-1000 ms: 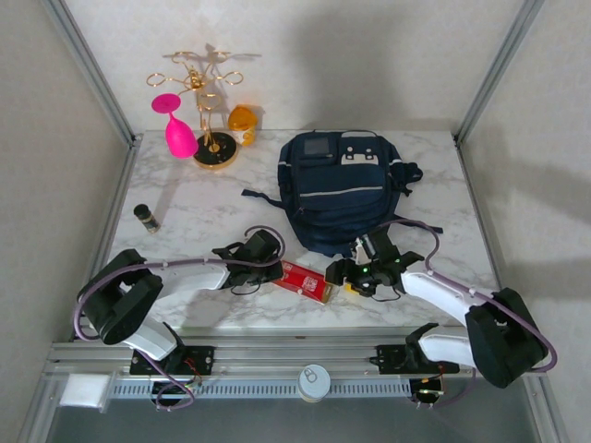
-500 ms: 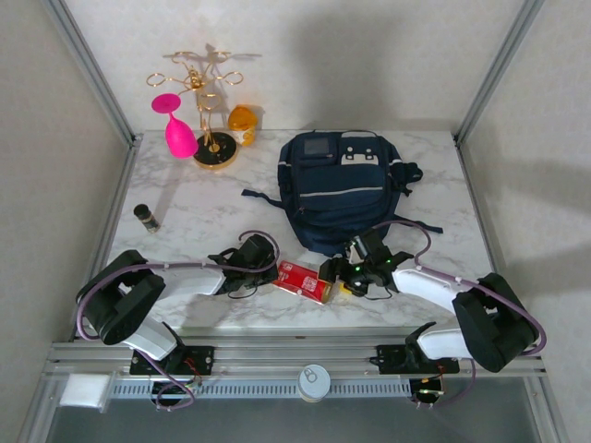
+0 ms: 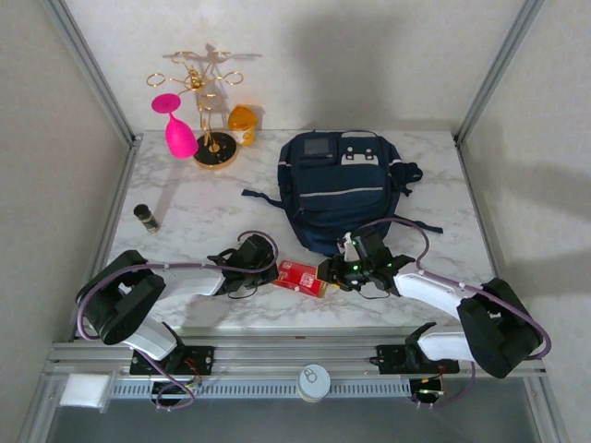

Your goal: Pack books, pencil case, and school supplies into a backpack

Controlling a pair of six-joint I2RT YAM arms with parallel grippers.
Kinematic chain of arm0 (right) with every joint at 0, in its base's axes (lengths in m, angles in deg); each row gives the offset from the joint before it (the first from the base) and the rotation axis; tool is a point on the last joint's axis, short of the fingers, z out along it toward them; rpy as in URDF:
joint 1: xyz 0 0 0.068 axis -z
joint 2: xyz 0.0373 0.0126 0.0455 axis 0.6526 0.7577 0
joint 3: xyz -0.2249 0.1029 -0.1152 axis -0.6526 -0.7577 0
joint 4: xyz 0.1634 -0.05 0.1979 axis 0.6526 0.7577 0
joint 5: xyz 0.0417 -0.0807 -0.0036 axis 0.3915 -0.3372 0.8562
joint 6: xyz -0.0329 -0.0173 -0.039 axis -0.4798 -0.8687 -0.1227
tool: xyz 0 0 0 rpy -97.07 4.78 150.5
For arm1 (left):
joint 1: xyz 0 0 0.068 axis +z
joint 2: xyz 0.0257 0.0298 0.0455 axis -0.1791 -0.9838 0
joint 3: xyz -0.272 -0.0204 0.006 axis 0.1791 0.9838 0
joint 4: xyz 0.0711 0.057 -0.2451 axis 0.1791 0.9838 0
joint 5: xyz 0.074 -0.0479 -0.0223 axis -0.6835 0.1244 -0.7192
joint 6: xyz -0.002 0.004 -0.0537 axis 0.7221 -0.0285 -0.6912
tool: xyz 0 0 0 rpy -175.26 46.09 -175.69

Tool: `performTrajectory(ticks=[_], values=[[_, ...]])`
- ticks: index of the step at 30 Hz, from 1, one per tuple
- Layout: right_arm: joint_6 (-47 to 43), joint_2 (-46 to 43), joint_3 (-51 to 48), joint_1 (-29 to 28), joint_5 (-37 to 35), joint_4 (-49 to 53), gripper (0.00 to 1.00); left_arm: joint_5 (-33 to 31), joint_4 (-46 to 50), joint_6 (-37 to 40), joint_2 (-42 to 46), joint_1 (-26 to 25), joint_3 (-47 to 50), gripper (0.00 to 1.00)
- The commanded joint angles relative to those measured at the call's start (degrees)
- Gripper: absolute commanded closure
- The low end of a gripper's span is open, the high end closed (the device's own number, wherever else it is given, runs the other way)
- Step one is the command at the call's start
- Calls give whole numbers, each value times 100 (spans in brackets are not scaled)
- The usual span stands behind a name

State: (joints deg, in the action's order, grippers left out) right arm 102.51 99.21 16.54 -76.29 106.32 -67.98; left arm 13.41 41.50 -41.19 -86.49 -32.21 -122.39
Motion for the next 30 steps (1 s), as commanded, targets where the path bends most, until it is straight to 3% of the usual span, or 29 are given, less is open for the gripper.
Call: performTrajectory(ticks=[1,6,9,12,15,20,30], values=[[-65,-92,-121,83,151,-245,71,84,146,-92,-298,34,100,100],[-32,-194,-166,230,299,-349,89,26,262,-73,-153,34,-41,97],[-33,-354,-162,377,424,-341,99,-66,417,2,22,42,-224,87],[-71,-624,-102,598,631,-217,100,-186,610,171,375,55,-470,74],[-225,-980,94,890,839,163,100,-452,1036,525,802,118,-853,67],[-436,-1638,496,1654,1196,897,100,-1014,1769,1590,1237,325,-1738,52],[-1421,-1896,1940,3810,1646,3025,100,-618,1648,4263,58,376,-3567,34]])
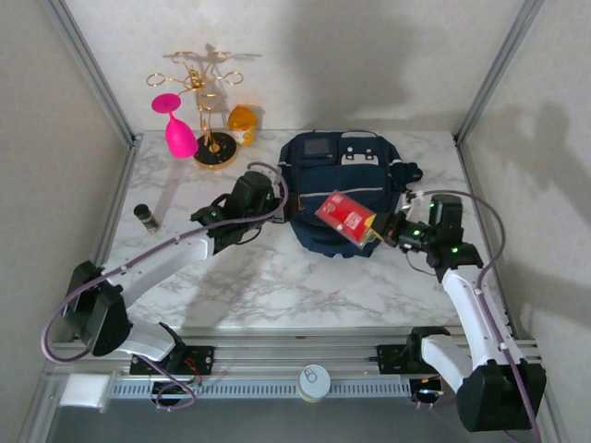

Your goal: Pack books, pencil case, and school supplies into a backpack

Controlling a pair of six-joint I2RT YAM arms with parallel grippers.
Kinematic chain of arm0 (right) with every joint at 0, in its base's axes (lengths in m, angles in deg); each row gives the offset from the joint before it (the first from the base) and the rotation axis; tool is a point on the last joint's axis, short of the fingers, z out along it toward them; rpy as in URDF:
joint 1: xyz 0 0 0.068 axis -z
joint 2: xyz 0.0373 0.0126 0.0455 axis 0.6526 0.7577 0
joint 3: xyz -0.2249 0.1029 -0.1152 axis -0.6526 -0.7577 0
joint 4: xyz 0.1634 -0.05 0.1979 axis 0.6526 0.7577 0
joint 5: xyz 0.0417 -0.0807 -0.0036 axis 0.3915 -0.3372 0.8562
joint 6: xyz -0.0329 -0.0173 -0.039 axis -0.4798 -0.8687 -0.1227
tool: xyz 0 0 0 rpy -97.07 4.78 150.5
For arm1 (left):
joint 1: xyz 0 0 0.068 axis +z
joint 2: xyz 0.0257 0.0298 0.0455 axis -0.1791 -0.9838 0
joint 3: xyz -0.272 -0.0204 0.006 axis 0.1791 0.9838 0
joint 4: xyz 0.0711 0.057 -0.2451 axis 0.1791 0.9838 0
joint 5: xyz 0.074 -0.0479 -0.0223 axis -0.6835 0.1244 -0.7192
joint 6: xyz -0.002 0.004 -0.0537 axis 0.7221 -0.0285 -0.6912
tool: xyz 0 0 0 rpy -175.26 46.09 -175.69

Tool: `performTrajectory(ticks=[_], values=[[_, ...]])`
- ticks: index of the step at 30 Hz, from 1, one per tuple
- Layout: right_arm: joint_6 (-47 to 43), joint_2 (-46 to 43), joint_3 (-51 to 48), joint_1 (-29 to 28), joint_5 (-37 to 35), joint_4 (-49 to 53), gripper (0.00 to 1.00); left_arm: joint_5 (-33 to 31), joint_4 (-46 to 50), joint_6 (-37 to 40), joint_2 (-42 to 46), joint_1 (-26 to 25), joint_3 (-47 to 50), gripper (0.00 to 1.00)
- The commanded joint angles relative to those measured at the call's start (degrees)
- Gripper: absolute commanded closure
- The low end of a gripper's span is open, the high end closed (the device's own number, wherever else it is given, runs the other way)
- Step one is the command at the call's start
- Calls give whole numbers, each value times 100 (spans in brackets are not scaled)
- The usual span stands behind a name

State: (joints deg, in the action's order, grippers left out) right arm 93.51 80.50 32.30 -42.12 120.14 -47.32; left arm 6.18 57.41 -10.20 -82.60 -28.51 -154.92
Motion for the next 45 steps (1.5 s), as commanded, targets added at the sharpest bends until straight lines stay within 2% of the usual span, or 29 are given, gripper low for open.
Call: performTrajectory(ticks=[1,4,6,12,18,24,27,32,35,42,45], values=[[-662,-2,510,649,271,1194,100,184,-12,1415,-484,4,-468,32],[-870,15,743,1341,263,1608,100,547,-121,2090,-942,-2,-852,28],[-853,26,850,1538,141,1660,100,768,-86,2545,-1243,-43,-1049,25],[-699,114,611,2092,13,1398,100,649,-384,3756,-1895,-292,-1234,22],[-717,241,493,2161,61,1226,100,805,-293,4363,-2623,-290,-1783,22],[-1004,363,599,2161,9,1459,100,977,318,4739,-3320,-152,-2665,26],[-1121,393,704,2165,-25,1582,100,703,247,4693,-3450,-97,-2881,28],[-1226,352,835,2156,-205,1838,100,731,191,4598,-3460,24,-3109,37],[-1250,317,904,2137,-213,2019,100,810,272,4595,-3436,84,-3205,46],[-1251,44,1085,1963,-385,2452,100,1078,484,4480,-3553,121,-3483,84],[-1212,8,1142,1891,-248,2519,100,995,492,4348,-3512,121,-3510,100]])
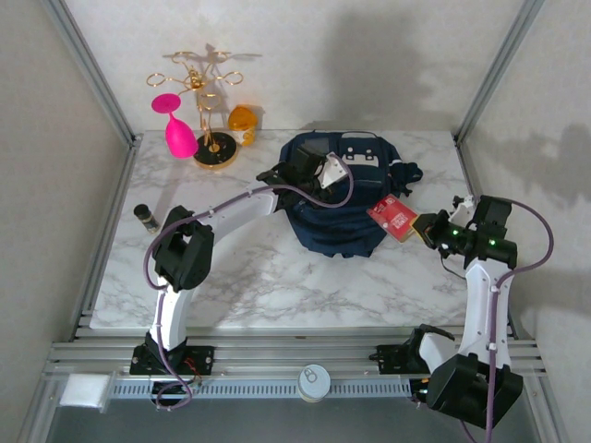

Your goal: Pack books, pencil case, and school supplies into a backpack

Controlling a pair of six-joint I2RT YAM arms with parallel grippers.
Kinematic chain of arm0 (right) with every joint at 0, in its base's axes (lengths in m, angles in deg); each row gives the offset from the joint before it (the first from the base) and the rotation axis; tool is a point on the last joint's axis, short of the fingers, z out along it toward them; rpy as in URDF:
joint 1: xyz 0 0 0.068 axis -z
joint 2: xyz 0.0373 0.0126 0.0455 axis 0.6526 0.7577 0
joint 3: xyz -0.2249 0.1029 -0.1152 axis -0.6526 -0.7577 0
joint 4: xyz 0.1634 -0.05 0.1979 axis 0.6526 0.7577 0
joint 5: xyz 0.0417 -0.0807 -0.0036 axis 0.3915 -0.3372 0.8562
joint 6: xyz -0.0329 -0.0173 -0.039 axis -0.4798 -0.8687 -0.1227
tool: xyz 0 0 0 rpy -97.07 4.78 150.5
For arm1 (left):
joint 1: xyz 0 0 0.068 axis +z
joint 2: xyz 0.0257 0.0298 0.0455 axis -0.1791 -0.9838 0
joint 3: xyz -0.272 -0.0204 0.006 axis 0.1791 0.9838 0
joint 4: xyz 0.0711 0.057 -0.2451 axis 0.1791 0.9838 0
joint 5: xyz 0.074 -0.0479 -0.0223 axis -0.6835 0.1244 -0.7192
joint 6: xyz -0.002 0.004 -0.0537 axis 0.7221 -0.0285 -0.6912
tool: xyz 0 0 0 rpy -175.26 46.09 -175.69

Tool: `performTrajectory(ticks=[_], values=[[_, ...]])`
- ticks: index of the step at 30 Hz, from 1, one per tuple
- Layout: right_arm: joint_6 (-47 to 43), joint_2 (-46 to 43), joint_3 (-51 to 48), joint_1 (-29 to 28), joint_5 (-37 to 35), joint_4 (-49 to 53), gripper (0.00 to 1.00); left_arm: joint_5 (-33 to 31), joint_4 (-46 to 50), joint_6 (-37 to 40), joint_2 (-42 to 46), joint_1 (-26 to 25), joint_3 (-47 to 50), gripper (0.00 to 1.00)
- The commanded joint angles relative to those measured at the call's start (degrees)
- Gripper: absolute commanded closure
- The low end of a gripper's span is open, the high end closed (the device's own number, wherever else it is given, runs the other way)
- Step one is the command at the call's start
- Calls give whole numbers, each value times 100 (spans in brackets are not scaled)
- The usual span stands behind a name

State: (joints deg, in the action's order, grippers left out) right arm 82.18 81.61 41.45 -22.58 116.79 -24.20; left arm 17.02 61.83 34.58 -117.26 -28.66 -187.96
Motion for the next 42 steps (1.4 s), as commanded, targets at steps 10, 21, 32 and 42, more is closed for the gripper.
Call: performTrajectory(ticks=[10,21,32,42], values=[[857,850,-236,-1319,750,-1667,100,-429,-528,-965,1182,93,774,100],[998,2669,425,-2418,985,-3068,95,-617,-829,-1799,2188,-73,1797,100],[110,3729,1583,-2409,-200,-2042,47,-1103,-754,-2596,2194,-110,1745,100],[-106,2737,910,-2432,-1212,-1535,36,-763,-894,-2785,2140,-152,1808,100]])
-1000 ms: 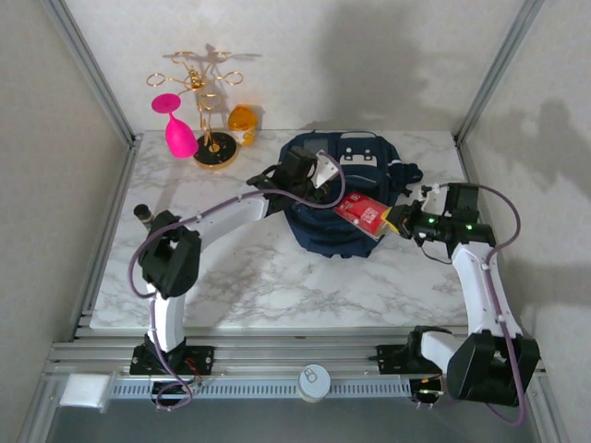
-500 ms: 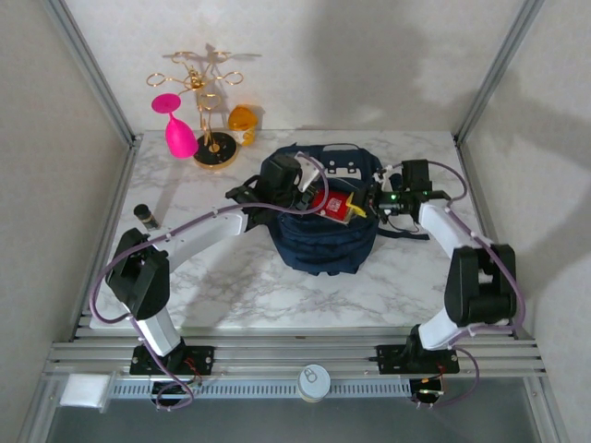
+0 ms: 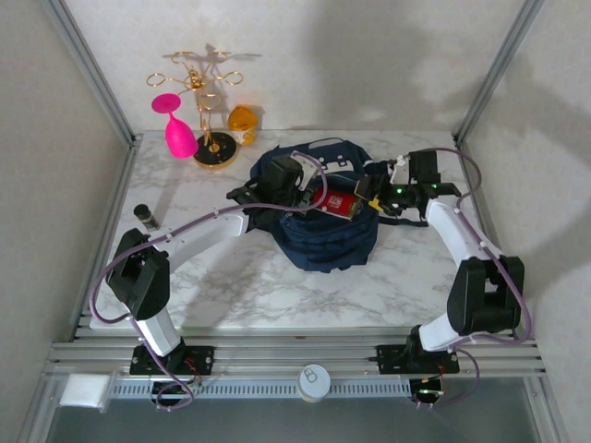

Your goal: Pack books, pencil case, and school supplies into a backpack

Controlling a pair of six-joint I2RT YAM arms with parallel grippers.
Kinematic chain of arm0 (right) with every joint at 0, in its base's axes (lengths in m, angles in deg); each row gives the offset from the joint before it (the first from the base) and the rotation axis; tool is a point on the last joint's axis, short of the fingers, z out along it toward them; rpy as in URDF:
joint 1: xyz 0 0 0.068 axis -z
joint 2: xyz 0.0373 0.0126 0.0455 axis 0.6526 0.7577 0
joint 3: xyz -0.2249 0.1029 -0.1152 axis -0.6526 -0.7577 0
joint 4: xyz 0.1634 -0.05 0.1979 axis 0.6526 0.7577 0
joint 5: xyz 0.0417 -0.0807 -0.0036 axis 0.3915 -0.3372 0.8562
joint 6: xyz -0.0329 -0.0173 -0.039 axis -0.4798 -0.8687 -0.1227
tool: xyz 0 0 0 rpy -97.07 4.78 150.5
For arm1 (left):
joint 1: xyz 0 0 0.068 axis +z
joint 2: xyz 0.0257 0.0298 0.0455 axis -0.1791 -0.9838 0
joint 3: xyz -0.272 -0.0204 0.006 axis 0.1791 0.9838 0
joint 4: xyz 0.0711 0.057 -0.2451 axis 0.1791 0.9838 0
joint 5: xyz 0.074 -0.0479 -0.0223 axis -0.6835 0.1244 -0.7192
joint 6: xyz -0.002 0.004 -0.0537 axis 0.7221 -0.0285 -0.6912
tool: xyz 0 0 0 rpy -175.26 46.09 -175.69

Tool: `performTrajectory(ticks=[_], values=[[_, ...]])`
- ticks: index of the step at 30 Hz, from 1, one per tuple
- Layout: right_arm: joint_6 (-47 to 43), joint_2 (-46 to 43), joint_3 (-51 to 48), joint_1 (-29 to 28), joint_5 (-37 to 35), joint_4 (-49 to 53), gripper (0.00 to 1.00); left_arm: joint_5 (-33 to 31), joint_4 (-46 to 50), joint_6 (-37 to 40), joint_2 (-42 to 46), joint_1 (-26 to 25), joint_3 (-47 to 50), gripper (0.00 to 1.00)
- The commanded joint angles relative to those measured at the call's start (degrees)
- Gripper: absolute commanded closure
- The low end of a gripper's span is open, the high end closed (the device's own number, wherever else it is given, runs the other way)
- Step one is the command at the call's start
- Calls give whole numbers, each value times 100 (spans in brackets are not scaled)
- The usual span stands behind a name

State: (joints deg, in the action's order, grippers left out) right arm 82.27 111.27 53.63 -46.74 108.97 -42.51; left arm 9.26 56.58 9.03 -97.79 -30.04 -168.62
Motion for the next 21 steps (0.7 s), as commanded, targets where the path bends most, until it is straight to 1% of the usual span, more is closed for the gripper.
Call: performTrajectory(ticks=[1,3,6,12,13,16,18,21], values=[[-63,-308,-432,-86,-421,257,39,7,-352,-269,180,-24,-144,100],[83,-469,-674,-216,-445,65,47,57,-368,-303,165,-33,-144,100],[371,-489,-942,-382,-288,-425,59,98,-356,-320,112,-76,-183,100],[674,-110,-786,-605,-267,-1260,83,113,-327,-320,66,-152,-283,100],[710,-26,-713,-662,-318,-1384,84,113,-310,-333,64,-156,-300,100],[840,260,-553,-794,-424,-1719,84,129,-357,-426,74,-165,-281,100],[897,453,-480,-847,-374,-1919,85,173,-366,-582,65,-165,-311,100],[662,675,-240,-853,-415,-1914,83,278,-435,-636,60,-189,-286,100]])
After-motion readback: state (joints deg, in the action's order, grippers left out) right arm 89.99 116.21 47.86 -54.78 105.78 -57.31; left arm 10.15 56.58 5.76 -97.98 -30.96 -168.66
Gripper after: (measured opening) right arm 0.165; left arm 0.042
